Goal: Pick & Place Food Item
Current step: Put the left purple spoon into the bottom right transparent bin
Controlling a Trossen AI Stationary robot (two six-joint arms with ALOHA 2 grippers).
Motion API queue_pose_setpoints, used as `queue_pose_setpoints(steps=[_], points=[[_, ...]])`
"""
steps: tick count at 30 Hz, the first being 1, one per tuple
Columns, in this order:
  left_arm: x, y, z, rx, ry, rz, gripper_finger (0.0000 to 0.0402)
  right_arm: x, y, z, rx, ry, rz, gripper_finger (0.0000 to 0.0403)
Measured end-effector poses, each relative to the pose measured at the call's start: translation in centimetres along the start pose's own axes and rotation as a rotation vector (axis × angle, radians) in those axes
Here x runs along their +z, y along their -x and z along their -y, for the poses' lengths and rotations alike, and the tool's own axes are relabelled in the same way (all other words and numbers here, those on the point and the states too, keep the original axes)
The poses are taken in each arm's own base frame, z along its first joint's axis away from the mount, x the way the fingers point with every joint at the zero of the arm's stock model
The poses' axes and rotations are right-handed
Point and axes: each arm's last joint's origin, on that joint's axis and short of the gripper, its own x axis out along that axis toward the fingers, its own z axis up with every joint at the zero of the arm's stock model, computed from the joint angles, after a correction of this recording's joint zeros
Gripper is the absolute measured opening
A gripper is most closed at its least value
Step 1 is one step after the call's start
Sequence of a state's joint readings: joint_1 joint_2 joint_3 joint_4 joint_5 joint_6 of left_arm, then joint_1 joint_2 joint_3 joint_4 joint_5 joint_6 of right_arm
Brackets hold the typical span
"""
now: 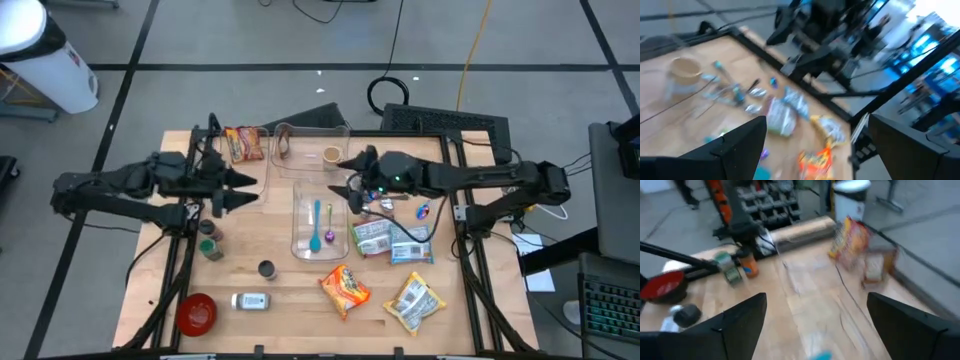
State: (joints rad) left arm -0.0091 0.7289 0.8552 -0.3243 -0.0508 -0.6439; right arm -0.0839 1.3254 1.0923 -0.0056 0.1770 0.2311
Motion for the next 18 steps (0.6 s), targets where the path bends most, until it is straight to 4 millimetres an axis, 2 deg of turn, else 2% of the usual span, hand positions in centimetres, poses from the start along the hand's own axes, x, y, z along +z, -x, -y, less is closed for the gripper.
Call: queue_pose_setpoints(steps=[6, 9, 18], points=[[-1.6, -2.9, -0.3, -0.113, 0.023, 0.101, 0.0358, -2.0, 1.8, 0.6, -0.054, -0.13, -0.013, 0.0336], [-1.9, -4.1, -0.2, -0.136, 0.025, 0.121, 0.0358, -3.2, 2.6, 1.0, -0.079, -0.148, -0.084, 0.0336], [-2.0, -7.5, -0.8, -0.086, -0.011, 0.193, 0.0358, -5.1, 3.9, 1.9, -0.144, -0.031, -0.293, 0.0336]])
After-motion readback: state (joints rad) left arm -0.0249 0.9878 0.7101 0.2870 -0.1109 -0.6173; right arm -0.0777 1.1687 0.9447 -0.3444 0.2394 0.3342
